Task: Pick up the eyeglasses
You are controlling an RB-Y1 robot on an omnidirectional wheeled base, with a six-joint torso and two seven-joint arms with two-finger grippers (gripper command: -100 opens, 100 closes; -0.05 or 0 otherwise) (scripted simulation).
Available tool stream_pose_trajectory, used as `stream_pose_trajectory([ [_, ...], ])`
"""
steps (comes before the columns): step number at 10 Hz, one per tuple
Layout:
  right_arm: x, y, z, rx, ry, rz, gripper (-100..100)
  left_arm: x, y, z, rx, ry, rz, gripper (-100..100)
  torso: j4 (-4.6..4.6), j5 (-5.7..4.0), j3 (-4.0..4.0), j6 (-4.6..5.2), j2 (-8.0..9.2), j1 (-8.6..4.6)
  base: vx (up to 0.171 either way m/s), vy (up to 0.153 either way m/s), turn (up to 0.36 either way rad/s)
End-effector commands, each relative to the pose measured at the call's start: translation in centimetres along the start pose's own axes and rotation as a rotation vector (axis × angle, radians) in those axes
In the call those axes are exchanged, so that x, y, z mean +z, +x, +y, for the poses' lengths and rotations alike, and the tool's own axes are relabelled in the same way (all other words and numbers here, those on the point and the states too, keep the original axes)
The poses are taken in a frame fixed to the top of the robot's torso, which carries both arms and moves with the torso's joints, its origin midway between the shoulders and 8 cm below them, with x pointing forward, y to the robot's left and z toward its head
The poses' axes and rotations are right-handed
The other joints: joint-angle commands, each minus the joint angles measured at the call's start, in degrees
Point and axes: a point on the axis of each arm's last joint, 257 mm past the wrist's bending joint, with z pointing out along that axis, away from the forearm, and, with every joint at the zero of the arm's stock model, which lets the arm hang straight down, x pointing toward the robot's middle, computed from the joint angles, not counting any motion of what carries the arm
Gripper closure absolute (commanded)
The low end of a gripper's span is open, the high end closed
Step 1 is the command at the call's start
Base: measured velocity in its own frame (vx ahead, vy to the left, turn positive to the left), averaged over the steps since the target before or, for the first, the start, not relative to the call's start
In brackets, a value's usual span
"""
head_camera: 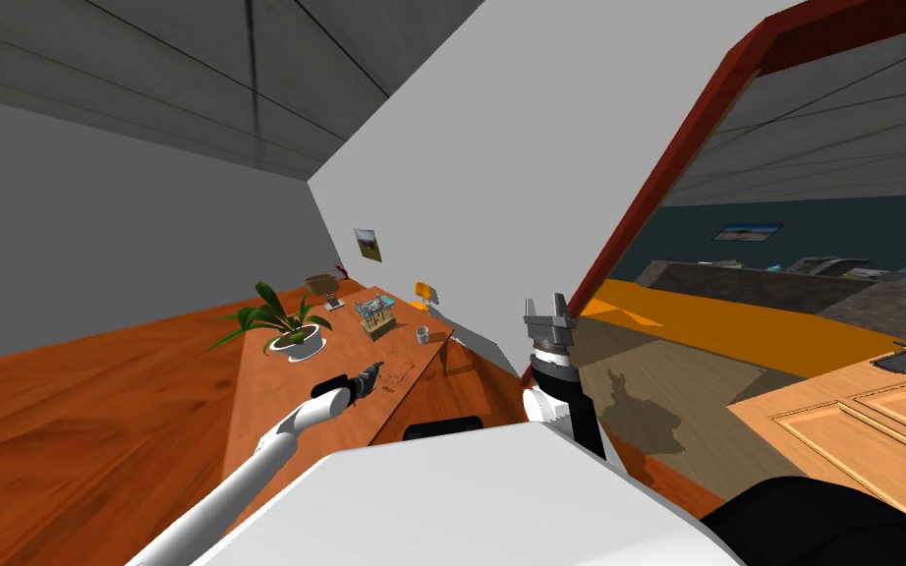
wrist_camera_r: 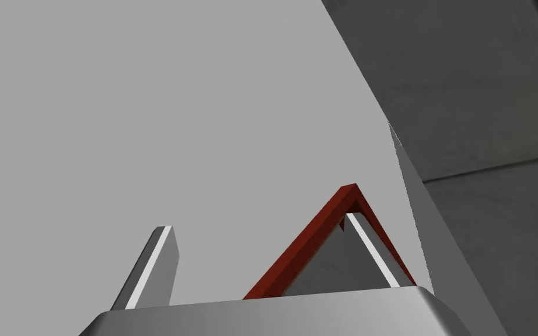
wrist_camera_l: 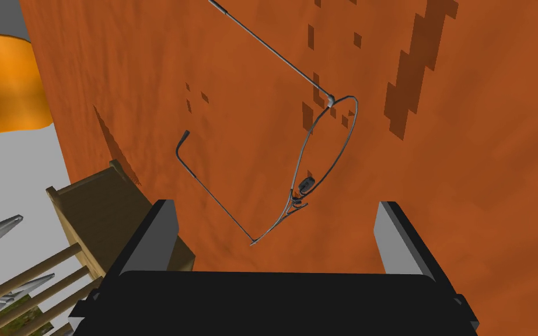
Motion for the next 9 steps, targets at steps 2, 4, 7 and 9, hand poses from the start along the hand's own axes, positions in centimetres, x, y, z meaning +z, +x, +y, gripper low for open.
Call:
stream_pose_trajectory([
  [2,0.0,0.0,0.0,0.0,0.0,0.0,0,0.0,0.7,0.1,0.014,0.006,0.023,-100,0.01,0.01,0.01,0.09,0.04,0.02,0.074,-0.053,0.053],
  [4,0.0,0.0,0.0,0.0,0.0,0.0,0,-0.1,1.5,0.6,0.051,0.005,0.049,-100,0.02,0.04,0.05,0.0,0.08,0.16,0.1,-0.053,0.278],
  [7,0.0,0.0,0.0,0.0,0.0,0.0,0,-0.3,2.3,1.2,0.08,0.005,0.075,-100,0.01,0.01,0.02,0.08,0.05,0.04,0.082,-0.07,0.162],
  [9,0.0,0.0,0.0,0.0,0.0,0.0,0,-0.3,2.2,1.2,0.082,0.004,0.072,100,0.07,0.06,0.18,0.1,0.33,0.29,0.005,-0.005,-0.004],
])
